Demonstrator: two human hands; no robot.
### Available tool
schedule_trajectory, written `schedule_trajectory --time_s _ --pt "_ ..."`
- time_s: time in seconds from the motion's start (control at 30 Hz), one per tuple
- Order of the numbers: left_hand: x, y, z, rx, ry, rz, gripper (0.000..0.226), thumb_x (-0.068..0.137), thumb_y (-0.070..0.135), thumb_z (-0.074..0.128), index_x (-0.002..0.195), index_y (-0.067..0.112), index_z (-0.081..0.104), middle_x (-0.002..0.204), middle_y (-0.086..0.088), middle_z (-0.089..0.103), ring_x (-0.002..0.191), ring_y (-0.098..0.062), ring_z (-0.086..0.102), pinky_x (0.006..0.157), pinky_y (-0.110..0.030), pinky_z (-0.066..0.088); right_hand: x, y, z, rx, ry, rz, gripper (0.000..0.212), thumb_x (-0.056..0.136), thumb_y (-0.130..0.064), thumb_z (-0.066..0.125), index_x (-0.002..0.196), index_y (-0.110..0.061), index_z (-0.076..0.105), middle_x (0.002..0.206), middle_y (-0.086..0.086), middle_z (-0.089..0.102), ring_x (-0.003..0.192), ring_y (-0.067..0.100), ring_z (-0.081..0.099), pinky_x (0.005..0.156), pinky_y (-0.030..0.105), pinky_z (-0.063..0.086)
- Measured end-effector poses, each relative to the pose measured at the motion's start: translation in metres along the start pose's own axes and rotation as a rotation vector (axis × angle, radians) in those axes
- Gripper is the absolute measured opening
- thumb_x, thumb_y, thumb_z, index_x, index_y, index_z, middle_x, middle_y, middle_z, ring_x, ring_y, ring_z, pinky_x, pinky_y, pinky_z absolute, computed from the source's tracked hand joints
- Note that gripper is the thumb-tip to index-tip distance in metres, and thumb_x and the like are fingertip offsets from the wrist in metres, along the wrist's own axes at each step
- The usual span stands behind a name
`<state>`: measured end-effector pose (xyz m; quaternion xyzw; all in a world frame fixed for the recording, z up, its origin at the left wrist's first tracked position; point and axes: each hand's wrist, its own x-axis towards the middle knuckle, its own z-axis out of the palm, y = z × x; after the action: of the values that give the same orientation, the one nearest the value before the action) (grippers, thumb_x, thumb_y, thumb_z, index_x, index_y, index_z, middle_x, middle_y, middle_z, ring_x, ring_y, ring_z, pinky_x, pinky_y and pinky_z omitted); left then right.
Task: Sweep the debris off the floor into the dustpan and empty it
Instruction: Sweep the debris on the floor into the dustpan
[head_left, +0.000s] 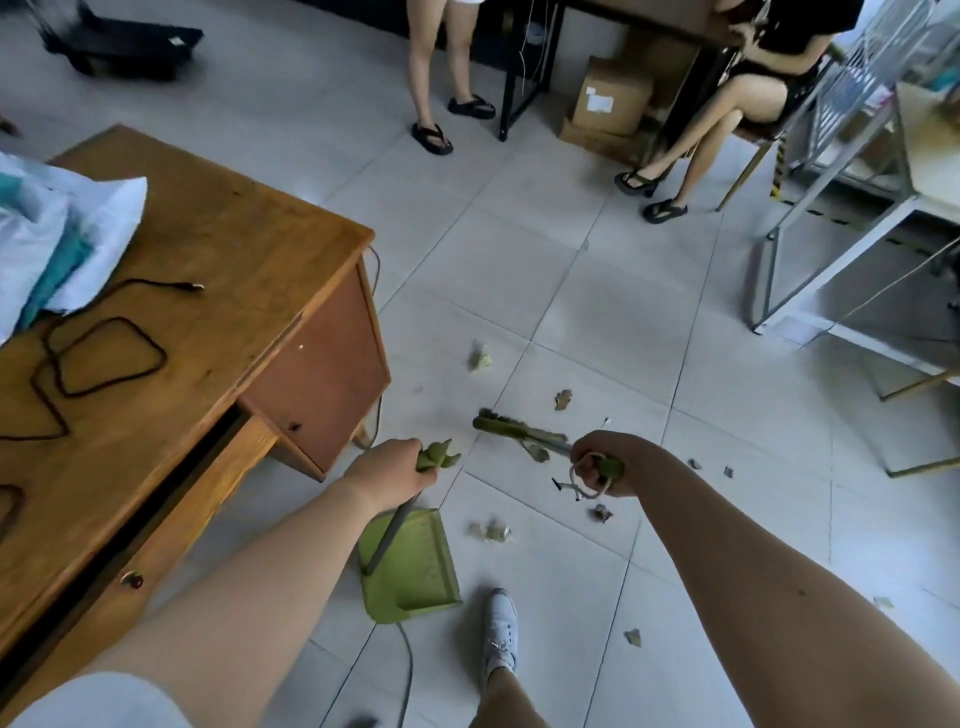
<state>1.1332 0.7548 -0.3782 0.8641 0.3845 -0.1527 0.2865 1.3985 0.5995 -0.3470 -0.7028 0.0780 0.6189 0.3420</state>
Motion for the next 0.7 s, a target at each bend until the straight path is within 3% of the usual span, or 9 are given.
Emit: schedule_trajectory --time_s 0.13,0.27,0.53,0.7 --pt "0.046 0.021 -0.028 0.046 0.005 -0.013 0.030 0.091 0.047 0.051 0.080 0.019 0.049 0.073 0.002 0.054 0.067 -0.017 0.054 0.052 -0.032 0.035 0.027 -0.063 -0.009 -0.051 0.016 -0.047 0.022 0.092 0.005 0.044 0.077 -0.011 0.042 0.041 0.005 0.046 0.027 0.011 0.044 0.031 0.014 0.034" --pt "0.089 0.039 -0.051 0.057 0.042 -0.032 0.033 0.092 0.049 0.048 0.089 0.016 0.052 0.079 0.001 0.056 0.073 -0.021 0.057 0.058 -0.033 0.040 0.052 -0.121 -0.010 -0.070 0.020 -0.120 0.024 0.090 0.007 0.043 0.073 -0.009 0.043 0.057 0.008 0.043 0.028 0.011 0.045 0.032 0.014 0.035" --pt "0.171 0.040 -0.091 0.116 0.136 0.025 0.033 0.094 0.047 0.046 0.101 0.015 0.052 0.089 -0.006 0.063 0.079 -0.026 0.062 0.060 -0.034 0.046 0.099 -0.220 0.009 -0.121 0.054 -0.168 0.019 0.089 0.009 0.044 0.076 -0.005 0.045 0.061 0.012 0.045 0.039 0.019 0.043 0.033 0.018 0.036" --pt "0.236 0.010 -0.122 0.050 0.165 0.056 0.033 0.095 0.050 0.044 0.106 0.021 0.052 0.083 0.001 0.063 0.073 -0.019 0.061 0.054 -0.030 0.042 0.164 -0.279 0.038 -0.241 0.119 -0.144 0.014 0.095 0.005 0.046 0.081 0.001 0.048 0.057 0.016 0.053 0.023 0.016 0.045 0.031 0.015 0.040"
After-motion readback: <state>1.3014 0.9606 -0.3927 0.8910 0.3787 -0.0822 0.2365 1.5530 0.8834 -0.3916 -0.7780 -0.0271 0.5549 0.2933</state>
